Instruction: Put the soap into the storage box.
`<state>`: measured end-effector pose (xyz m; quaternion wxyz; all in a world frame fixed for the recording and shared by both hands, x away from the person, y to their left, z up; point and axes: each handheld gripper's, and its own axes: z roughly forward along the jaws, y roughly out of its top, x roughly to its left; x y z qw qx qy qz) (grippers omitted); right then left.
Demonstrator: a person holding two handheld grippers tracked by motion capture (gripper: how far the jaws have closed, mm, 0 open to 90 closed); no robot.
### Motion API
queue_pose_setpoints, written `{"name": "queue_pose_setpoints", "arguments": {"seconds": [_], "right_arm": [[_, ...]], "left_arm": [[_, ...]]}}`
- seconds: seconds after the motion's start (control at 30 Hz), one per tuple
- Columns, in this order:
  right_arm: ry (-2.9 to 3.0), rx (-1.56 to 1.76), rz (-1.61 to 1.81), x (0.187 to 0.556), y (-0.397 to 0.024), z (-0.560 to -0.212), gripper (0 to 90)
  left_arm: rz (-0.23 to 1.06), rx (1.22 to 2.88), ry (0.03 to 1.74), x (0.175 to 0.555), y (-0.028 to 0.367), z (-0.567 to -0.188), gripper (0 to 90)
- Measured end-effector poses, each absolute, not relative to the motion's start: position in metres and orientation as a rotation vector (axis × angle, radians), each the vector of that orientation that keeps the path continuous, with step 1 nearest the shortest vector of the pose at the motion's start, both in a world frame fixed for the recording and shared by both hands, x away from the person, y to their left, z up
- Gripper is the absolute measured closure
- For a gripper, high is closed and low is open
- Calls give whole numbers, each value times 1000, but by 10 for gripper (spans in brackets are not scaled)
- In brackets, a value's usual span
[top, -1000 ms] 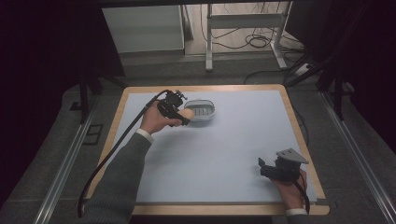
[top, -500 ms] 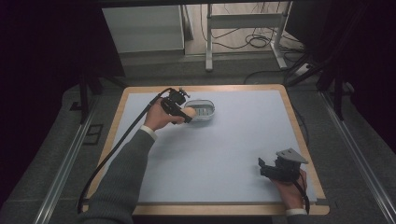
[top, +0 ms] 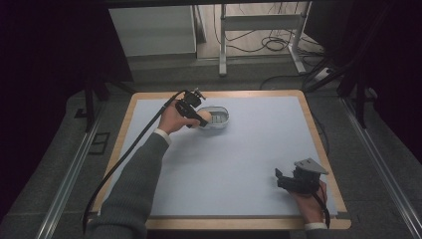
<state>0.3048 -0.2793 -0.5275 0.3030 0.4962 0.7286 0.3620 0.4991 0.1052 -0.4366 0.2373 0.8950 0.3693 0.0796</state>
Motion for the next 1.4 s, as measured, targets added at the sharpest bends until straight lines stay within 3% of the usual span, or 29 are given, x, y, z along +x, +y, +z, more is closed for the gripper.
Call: {"name": "queue_pose_setpoints", "arguments": {"seconds": [1.4], "right_arm": [[1927,1328,970,305,-280,-527,69]], "left_arm": [[177,2512,974,544,71,-458,321]]}}
